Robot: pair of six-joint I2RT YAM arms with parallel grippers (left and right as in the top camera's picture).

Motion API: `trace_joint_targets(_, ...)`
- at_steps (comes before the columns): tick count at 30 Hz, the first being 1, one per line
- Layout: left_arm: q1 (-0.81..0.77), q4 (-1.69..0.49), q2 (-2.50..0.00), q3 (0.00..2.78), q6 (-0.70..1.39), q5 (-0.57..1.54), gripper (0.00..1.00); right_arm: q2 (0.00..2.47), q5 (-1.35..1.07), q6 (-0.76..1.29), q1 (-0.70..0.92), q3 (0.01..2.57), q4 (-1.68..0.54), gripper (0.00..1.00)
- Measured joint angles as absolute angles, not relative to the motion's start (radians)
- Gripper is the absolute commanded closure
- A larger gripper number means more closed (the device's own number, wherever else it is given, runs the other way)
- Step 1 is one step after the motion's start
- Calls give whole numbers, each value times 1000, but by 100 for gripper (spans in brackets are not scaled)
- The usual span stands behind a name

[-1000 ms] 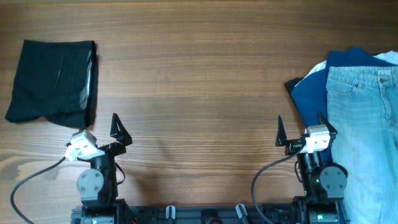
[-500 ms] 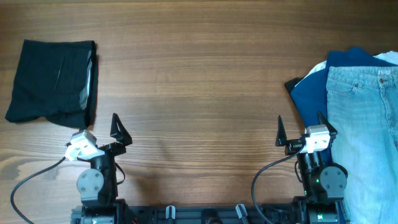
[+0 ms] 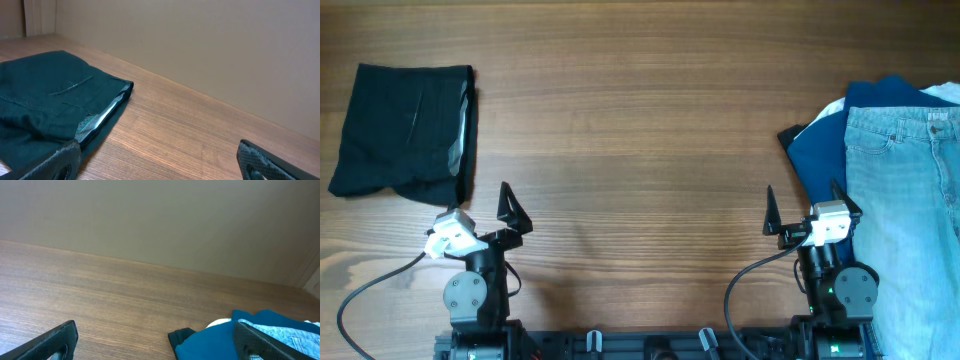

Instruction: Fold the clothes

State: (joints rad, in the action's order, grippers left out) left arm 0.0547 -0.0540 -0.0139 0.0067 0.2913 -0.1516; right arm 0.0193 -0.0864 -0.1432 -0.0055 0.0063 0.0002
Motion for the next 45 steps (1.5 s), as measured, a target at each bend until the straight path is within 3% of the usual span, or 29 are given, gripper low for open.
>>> trace_joint_targets(11,55,-57,-14,7,291,-105,0,19,-91,-142,-6,6,1,0)
trace_joint_targets(19,55,-25,-14,19,291,3,0,19,-223,0,-6,11,28,0)
trace_joint_targets(25,55,-158,-66,231,292,9,0,44,-244,68,-6,203,-111,0)
trace_joint_targets(30,55,-283,-282,477,295,4,0,298,-247,112,-6,464,-330,0)
trace_joint_targets(35,55,-587,-688,862,327,1,0,617,-295,124,-6,723,-522,0)
trace_joint_targets(40,55,-783,-1018,1150,339,30,0,850,-495,128,-6,861,-553,0)
trace_joint_targets(45,55,-808,-1110,1178,344,128,0,1055,-421,217,-24,884,-526,0)
